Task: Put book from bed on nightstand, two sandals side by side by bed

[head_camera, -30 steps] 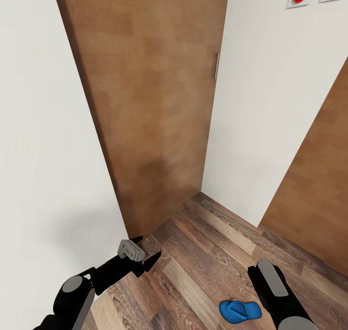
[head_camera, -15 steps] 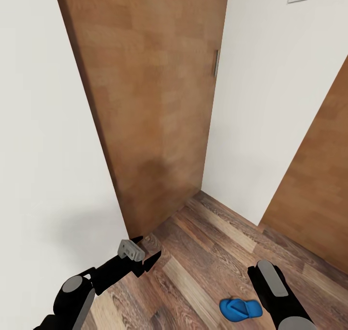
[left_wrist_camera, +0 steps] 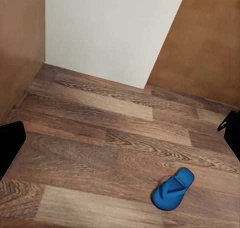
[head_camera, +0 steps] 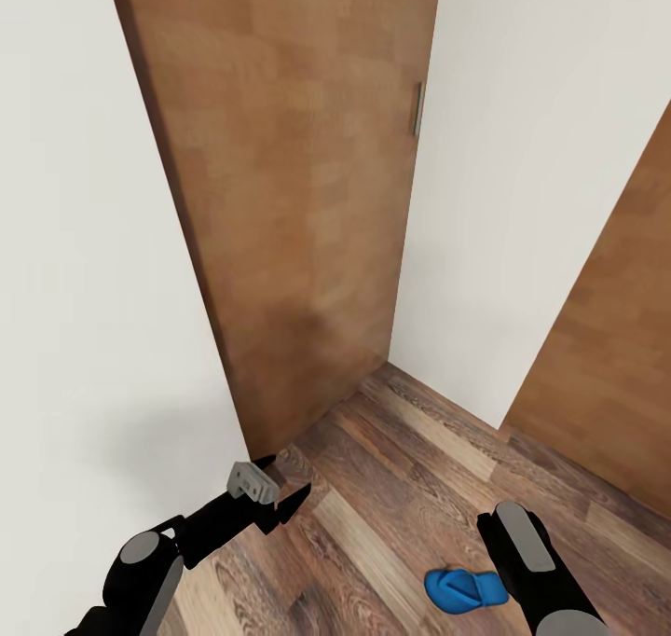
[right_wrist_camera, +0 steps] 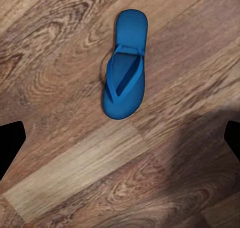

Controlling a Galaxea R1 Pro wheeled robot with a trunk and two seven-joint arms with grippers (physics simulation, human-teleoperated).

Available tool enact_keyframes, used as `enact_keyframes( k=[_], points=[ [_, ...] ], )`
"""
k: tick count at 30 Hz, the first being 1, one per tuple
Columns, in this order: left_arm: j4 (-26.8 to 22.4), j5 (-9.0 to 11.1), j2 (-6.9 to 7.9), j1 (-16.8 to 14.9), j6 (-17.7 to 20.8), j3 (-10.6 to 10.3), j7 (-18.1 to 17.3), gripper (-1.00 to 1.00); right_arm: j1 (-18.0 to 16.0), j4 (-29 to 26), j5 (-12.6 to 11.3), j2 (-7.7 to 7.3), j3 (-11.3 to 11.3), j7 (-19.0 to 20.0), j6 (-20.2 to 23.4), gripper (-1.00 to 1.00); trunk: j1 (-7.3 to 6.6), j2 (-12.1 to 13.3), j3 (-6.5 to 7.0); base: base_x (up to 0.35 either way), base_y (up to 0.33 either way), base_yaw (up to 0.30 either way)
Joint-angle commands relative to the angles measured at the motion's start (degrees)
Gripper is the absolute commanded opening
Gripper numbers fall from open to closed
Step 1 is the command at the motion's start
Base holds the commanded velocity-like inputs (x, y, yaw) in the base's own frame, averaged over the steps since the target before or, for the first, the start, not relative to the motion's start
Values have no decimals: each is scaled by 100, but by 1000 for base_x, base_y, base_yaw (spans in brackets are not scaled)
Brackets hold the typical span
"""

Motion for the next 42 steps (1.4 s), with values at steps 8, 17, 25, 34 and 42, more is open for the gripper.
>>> enact_keyframes(
  k=[8,17,25,34,42],
  points=[
    [-4,36,1,-3,48,-7,-11,100,-3,-9,0,1,0,-26,58,100,175,-324,-149,0,0,0],
    [-4,29,-5,-3,48,-15,-6,100,-4,-9,0,1,0,-27,57,100,373,-685,-311,0,0,0],
    [4,27,-13,-3,48,-20,-6,100,-2,-9,0,1,0,-25,57,100,549,-1006,-454,0,0,0],
    [5,27,-14,-3,48,-20,-6,100,-3,-9,0,1,0,-27,57,100,746,-1367,-616,0,0,0],
    [5,27,-14,-3,48,-23,-6,100,-3,-9,0,1,6,-24,57,100,864,-1572,-772,0,0,0]
  ],
)
